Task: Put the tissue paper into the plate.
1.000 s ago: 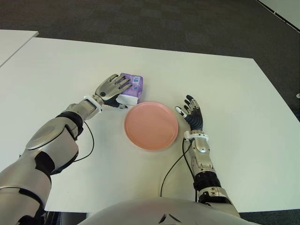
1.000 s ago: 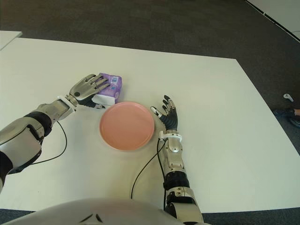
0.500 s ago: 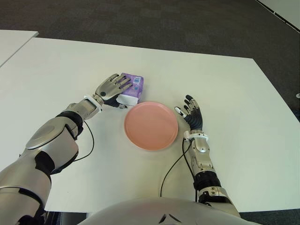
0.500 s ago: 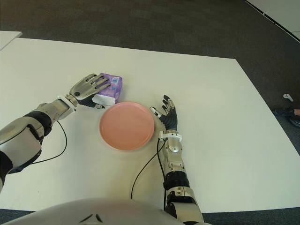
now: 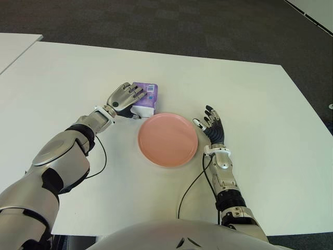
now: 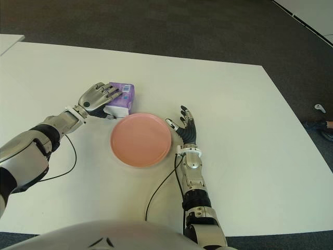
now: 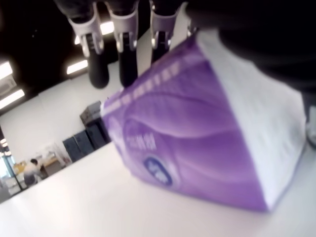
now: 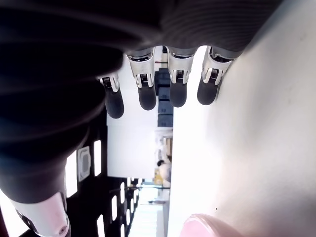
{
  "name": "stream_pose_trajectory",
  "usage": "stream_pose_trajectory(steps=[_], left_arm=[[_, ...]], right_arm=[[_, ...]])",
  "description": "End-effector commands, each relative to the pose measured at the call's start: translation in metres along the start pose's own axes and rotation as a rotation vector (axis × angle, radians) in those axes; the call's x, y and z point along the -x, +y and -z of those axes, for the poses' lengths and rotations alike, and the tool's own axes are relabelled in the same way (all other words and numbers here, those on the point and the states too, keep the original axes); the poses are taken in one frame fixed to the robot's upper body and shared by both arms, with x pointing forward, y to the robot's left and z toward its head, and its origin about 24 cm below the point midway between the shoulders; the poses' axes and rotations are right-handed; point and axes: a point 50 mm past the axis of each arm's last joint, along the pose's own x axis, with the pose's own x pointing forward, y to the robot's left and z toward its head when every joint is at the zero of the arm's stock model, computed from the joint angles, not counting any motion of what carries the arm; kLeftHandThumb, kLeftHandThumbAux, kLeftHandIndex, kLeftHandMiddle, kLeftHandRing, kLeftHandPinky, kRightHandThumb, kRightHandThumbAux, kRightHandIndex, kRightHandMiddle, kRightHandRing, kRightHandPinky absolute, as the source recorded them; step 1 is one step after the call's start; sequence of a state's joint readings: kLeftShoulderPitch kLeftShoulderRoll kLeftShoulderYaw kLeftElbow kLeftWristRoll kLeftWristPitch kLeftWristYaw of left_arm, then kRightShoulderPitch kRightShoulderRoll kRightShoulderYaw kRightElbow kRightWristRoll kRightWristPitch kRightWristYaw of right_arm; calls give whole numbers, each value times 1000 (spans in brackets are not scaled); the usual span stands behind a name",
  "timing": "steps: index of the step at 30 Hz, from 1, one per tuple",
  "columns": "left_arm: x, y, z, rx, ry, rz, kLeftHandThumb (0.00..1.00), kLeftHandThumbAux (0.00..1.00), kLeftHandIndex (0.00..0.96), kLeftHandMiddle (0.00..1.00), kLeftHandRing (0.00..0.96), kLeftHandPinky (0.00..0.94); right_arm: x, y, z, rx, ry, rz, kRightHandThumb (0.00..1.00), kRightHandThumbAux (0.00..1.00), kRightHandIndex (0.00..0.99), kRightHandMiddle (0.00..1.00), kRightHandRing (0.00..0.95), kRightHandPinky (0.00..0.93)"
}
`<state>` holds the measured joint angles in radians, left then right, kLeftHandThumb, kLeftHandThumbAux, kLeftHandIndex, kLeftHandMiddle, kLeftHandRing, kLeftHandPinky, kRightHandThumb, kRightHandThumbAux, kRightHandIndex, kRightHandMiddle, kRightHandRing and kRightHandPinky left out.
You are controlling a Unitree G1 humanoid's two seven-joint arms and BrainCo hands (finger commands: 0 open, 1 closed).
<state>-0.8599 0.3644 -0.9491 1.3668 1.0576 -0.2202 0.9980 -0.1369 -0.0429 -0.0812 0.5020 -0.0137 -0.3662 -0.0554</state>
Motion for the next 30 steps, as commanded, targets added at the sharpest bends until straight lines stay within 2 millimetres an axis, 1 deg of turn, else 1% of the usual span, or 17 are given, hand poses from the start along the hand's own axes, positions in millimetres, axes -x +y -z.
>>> stream_pose_trajectory(steps=[1, 6, 12, 21, 30], left_arm=[[13, -10, -17, 54, 40, -29, 725, 688, 435, 744, 758, 806], [12, -10, -23, 118, 92, -66, 738, 696, 441, 814, 822, 852], [8, -6, -27, 202, 149, -117, 743, 698, 441, 859, 861, 875], [6, -8, -35, 277, 215, -117, 744, 700, 441, 881, 879, 880], [8, -11, -40, 303, 258, -111, 741, 700, 441, 880, 877, 875]], right_arm=[[12, -1, 23, 15, 128, -1, 254, 742, 161, 120, 78, 104], [12, -1, 22, 18, 124, 1, 268, 743, 178, 132, 87, 112], [12, -1, 22, 27, 118, 10, 296, 743, 206, 147, 95, 105], [11, -1, 19, 39, 113, 12, 325, 717, 241, 156, 98, 106], [11, 1, 17, 38, 98, 4, 373, 692, 252, 159, 109, 132]])
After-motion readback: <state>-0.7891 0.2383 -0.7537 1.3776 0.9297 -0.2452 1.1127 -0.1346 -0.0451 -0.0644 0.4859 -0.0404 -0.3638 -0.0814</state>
